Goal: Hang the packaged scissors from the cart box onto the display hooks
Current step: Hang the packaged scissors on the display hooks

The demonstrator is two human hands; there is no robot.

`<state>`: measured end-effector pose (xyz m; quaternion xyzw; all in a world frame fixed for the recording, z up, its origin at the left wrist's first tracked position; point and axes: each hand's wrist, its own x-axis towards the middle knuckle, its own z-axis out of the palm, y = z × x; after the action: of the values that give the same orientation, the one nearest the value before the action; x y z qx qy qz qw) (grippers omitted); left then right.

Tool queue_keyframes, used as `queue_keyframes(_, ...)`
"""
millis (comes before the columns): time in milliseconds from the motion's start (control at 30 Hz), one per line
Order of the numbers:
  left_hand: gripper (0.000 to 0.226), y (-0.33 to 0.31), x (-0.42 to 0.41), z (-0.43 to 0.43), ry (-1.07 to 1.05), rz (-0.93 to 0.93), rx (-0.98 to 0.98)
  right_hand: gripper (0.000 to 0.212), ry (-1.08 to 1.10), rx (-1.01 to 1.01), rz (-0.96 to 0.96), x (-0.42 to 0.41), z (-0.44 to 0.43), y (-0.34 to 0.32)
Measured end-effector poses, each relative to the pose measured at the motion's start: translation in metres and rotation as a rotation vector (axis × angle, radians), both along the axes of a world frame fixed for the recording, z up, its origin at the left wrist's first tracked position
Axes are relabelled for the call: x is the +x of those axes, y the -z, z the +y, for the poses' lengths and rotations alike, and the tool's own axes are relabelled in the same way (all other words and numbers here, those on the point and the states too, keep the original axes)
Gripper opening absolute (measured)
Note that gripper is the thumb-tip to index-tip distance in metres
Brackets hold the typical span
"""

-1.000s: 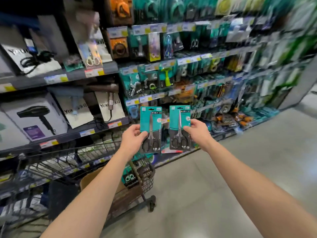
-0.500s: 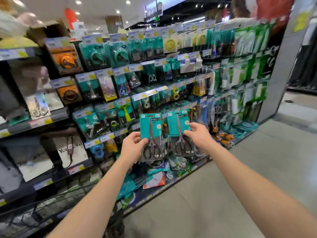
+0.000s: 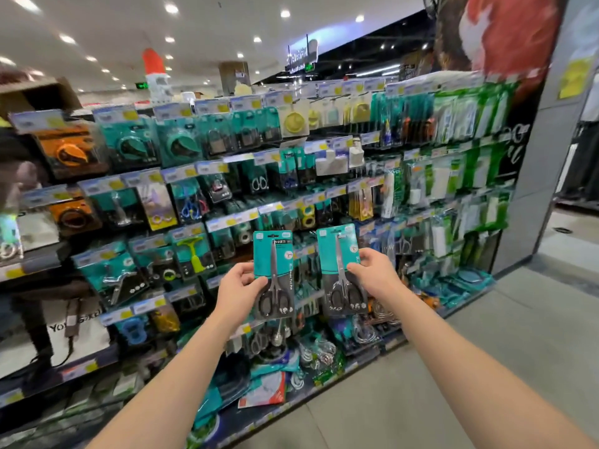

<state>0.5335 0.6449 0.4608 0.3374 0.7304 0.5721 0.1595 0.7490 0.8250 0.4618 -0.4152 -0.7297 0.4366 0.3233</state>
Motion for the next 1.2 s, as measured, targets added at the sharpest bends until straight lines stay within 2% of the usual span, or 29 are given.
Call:
queue_keyframes(67,0.021,-0.001,-0.003,0.025,0.004,0.01,-0.007,0.014,-0.001,-0.017,0.009,-0.005,0.023,0.0)
queue_keyframes(300,0.022,-0.002,-0.037,0.139,0.048,0.02,0.012,0.019,0.011,-0.005,-0.029,-0.031,0.114,0.004)
queue_keyframes(500,0.021,-0.002,-0.079,0.249,0.075,-0.007,0.039,0.027,0.012,0.046,-0.128,-0.077,0.228,-0.014)
queue_keyframes(600,0.022,0.002,-0.1,0.294,0.056,-0.003,0.025,0.024,0.023,0.023,-0.137,-0.103,0.28,-0.008)
queue_keyframes(733,0.025,0.014,-0.123,0.337,0.038,-0.026,-0.03,0.037,-0.009,-0.043,-0.188,-0.128,0.334,0.022)
queue_keyframes(900,0.036,0.022,-0.139,0.384,-0.011,-0.011,-0.077,0.022,-0.115,-0.098,-0.23,-0.155,0.404,0.049)
queue_keyframes(1067,0.029,0.034,-0.137,0.419,-0.077,0.023,-0.055,0.021,-0.188,-0.146,-0.218,-0.182,0.467,0.079)
queue_keyframes(1200,0.024,0.039,-0.129,0.446,-0.13,0.009,-0.082,0.01,-0.256,-0.193,-0.221,-0.2,0.505,0.089)
